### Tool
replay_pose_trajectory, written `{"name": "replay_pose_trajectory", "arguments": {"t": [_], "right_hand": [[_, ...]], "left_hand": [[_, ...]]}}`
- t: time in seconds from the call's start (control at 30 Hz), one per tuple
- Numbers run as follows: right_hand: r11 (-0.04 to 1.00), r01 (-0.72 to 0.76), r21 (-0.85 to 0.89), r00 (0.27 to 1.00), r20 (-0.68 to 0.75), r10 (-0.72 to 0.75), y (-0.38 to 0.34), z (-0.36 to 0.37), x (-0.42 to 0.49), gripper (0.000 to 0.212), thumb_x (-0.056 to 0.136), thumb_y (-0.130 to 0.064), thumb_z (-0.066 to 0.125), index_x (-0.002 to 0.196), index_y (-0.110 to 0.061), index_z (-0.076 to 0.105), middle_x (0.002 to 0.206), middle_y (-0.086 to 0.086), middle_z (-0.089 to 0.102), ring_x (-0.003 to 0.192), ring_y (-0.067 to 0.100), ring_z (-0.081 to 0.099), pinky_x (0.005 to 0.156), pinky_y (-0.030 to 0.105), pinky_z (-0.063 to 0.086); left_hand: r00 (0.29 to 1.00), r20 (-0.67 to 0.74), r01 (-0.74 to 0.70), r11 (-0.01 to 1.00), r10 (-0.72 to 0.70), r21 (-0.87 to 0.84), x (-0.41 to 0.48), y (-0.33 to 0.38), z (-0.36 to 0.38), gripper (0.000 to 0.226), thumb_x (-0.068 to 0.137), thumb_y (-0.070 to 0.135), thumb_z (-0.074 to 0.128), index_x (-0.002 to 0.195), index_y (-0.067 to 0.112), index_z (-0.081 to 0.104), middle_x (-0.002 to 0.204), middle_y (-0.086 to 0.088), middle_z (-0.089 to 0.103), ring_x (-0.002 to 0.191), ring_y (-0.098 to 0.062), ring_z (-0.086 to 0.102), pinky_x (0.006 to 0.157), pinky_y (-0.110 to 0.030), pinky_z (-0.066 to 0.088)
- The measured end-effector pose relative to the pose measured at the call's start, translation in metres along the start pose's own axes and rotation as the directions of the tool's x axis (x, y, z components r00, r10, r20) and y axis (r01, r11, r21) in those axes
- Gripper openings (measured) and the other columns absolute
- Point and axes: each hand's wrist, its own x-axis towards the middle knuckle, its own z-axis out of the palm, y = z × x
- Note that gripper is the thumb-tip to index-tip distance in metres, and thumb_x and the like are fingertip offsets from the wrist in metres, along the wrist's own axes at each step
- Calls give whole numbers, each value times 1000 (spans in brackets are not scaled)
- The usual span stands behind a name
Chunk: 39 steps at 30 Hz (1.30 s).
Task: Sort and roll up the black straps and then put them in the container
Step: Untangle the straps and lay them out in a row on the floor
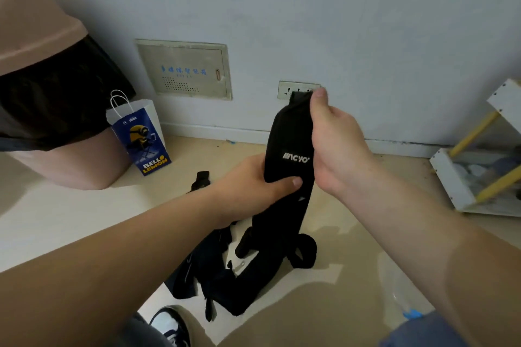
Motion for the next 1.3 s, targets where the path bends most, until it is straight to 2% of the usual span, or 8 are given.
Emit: {"name": "replay_pose_trajectory", "arguments": {"t": [0.1,0.2,0.43,0.6,0.9,1.13,1.23,1.3], "right_hand": [[985,-58,165,997,-45,66,-8,-5,3,41,108,-54,51,100,-19,70,92,5,78,64,16,78,56,35,63],[979,-67,194,998,2,67,-12,-11,7,44,108,-55,51,114,-16,70,105,6,80,87,22,80,75,44,66],[944,-26,-329,929,340,145,18,-12,6,48,108,-60,45,121,-24,75,104,-6,81,103,17,75,96,39,55],[929,97,-358,919,390,54,31,0,-4,38,110,-59,35,132,-38,57,117,-21,70,113,0,67,87,19,48],[889,198,-413,862,504,42,32,-3,10,34,109,-47,53,135,-28,62,118,-11,78,112,9,74,105,37,55],[918,176,-354,914,404,-20,39,-1,12,27,111,-42,49,129,-31,67,116,-8,80,110,14,75,104,43,58],[980,98,-170,960,277,-48,24,-3,21,27,112,-42,50,126,-28,68,119,-4,79,114,19,74,105,47,58],[998,26,-59,976,215,-13,11,-7,23,30,112,-45,48,128,-29,66,122,-3,78,116,20,73,101,48,59]], "left_hand": [[999,-54,3,999,0,46,3,2,-1,12,101,34,69,112,36,69,103,14,80,96,-3,76,89,-26,58],[989,-137,-45,990,63,134,7,7,-2,13,106,33,61,117,29,67,101,9,78,95,-8,75,88,-31,60],[890,-443,-140,989,104,-49,4,34,-16,21,110,31,51,114,24,70,101,3,79,94,-12,77,86,-37,63],[900,-435,-139,954,10,-267,2,39,-19,20,110,31,52,117,21,69,108,-3,80,99,-19,78,95,-48,63],[831,-557,-203,936,10,-286,5,49,-36,25,111,31,49,123,18,66,116,-5,77,109,-23,74,97,-53,60],[916,-402,-175,887,-13,-426,6,45,-42,28,107,38,52,119,16,67,123,-12,75,115,-27,73,107,-49,54],[924,-369,7,966,-105,-258,7,22,-49,27,103,31,53,113,7,62,109,-17,73,105,-37,71,95,-47,57],[948,-287,184,972,-136,147,4,0,-54,15,93,24,59,101,22,70,98,-9,77,98,-34,74,91,-50,62]]}}
